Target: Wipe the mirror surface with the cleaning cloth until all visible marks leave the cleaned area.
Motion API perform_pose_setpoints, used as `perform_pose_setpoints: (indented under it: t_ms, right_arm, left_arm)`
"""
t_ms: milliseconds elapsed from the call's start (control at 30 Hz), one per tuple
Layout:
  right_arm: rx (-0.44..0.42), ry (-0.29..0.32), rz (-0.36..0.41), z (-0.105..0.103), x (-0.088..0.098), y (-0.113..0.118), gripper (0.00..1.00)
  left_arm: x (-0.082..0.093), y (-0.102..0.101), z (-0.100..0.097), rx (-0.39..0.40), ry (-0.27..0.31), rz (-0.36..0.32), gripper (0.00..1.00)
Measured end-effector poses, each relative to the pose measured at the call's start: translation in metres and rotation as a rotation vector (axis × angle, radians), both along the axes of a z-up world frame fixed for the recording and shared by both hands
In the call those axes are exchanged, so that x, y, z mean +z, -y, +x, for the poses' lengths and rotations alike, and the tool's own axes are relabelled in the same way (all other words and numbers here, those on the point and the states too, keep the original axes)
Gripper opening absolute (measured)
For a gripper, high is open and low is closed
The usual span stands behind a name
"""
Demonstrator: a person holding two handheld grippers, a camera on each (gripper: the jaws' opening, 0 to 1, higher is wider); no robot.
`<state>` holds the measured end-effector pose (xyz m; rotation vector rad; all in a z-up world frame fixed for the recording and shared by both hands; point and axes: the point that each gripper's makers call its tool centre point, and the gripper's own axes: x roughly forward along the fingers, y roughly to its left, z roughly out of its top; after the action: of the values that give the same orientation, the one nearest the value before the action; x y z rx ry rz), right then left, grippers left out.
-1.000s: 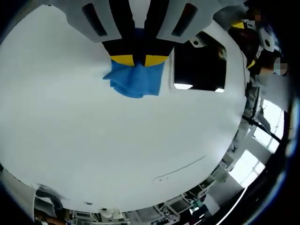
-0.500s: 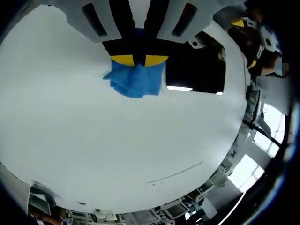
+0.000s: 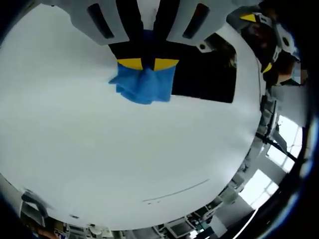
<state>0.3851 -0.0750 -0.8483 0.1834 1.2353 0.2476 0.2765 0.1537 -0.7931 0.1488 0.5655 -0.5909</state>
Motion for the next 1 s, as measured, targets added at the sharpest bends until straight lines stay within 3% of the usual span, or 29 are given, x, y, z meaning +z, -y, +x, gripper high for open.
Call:
perform_pose_setpoints:
  t_ms: [567, 1000]
  right_arm:
    - [0.02, -0.007, -0.032, -0.001, -0.003, -0.015, 0.01]
    - [0.027, -0.013, -0.005, 0.003, -0.005, -0.041, 0.0]
  left_arm:
    - [0.0, 0.0, 0.001, -0.003, 0.001, -0.004, 0.99]
    - [0.003, 0.001, 0.001, -0.006, 0.018, -0.009, 0.99]
